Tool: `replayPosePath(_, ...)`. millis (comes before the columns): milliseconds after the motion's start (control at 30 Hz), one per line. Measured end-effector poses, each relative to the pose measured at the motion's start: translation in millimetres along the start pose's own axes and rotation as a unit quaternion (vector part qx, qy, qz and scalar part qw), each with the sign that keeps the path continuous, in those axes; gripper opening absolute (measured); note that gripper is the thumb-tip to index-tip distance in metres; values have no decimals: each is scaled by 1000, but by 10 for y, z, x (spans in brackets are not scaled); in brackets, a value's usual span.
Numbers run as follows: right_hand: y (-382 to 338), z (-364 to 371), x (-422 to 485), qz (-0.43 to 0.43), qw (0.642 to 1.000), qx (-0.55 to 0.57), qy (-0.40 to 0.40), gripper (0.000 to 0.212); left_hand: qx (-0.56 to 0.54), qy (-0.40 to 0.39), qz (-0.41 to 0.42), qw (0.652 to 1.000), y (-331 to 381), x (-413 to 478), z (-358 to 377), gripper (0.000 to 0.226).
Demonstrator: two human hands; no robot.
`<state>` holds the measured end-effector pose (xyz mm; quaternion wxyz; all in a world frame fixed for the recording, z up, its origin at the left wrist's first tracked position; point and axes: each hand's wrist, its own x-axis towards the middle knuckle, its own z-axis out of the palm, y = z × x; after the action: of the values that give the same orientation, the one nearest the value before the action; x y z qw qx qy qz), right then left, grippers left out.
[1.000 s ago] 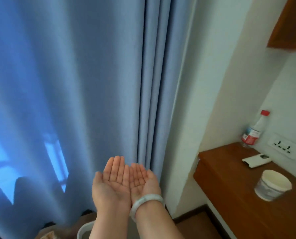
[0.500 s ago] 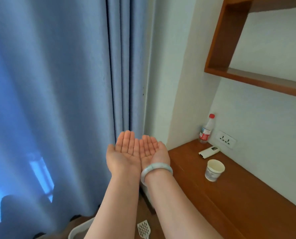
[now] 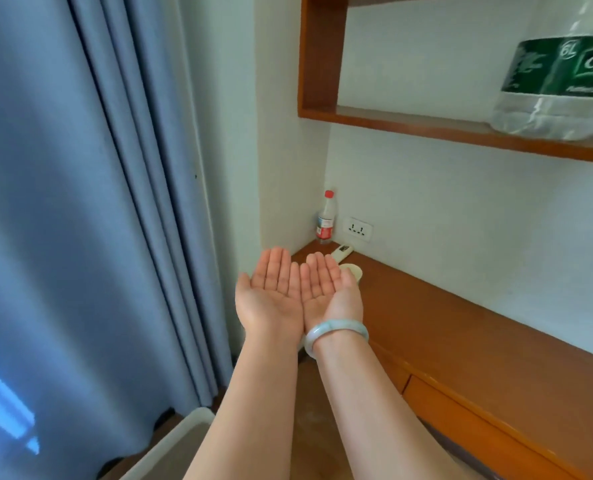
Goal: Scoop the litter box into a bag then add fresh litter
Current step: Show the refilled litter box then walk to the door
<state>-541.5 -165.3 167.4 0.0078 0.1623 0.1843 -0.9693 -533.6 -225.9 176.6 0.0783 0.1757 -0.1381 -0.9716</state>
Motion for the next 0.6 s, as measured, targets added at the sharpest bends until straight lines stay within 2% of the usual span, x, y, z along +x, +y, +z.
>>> replayPosePath(300, -1020, -456, -319, -139, 987, 42, 69, 34, 53, -59, -137, 987, -1020, -444, 254, 49)
replayPosePath(600, -2449, -1179, -1108, -267, 952, 95, 117, 32, 92, -111, -272, 951, -2415, -1442, 420, 48)
